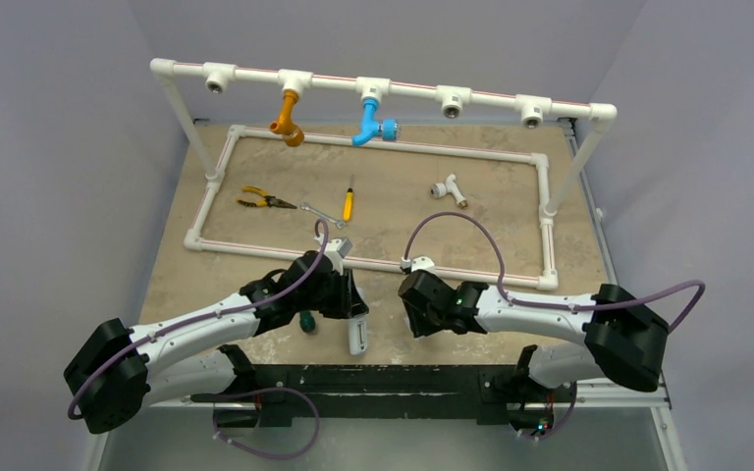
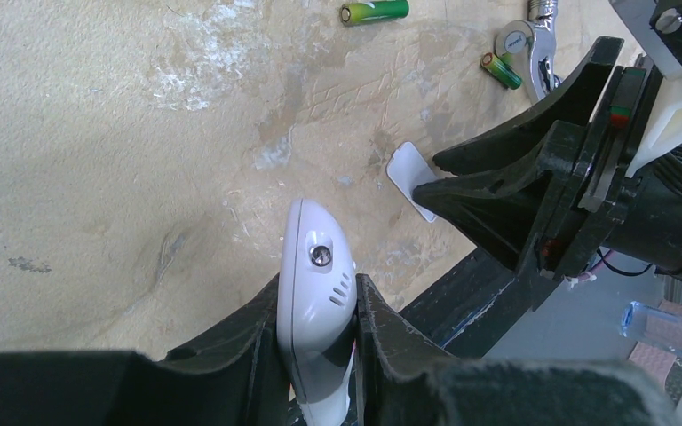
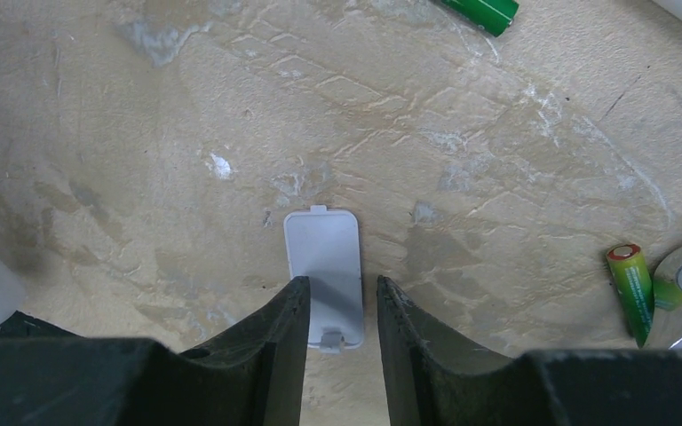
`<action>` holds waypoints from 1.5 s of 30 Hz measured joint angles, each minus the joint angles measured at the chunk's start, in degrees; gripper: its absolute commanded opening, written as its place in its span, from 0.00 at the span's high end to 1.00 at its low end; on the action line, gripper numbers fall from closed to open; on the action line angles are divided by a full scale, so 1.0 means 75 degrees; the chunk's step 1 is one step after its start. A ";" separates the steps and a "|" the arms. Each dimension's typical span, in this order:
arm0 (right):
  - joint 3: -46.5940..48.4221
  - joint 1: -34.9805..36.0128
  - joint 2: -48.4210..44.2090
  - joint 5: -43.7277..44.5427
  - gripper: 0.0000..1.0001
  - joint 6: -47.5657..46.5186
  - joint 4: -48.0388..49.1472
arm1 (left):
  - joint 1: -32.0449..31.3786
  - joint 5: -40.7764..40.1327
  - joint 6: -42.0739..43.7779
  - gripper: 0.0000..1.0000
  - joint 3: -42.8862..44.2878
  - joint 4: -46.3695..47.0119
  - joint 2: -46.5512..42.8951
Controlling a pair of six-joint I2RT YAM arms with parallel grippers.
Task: Load the batteries into the remote control
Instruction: Adjust the battery cover at the center of the board.
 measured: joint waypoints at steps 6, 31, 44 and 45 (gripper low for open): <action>0.0184 0.0082 0.0221 0.0201 0.68 0.0017 -0.0134 | 0.0000 0.0000 0.0000 1.00 0.0000 0.0003 0.0000; 0.0539 0.1227 0.0877 0.1606 0.70 0.0968 -0.0527 | 0.0000 0.0003 0.0000 1.00 -0.0061 0.0029 0.0006; 0.0408 0.1294 0.0810 0.1580 0.97 0.1180 -0.0184 | 0.0000 0.0006 -0.0003 1.00 -0.0105 0.0020 0.0006; 0.0405 0.1297 0.0796 0.1562 0.99 0.1207 -0.0154 | 0.0000 0.0006 -0.0003 1.00 -0.0105 0.0020 0.0006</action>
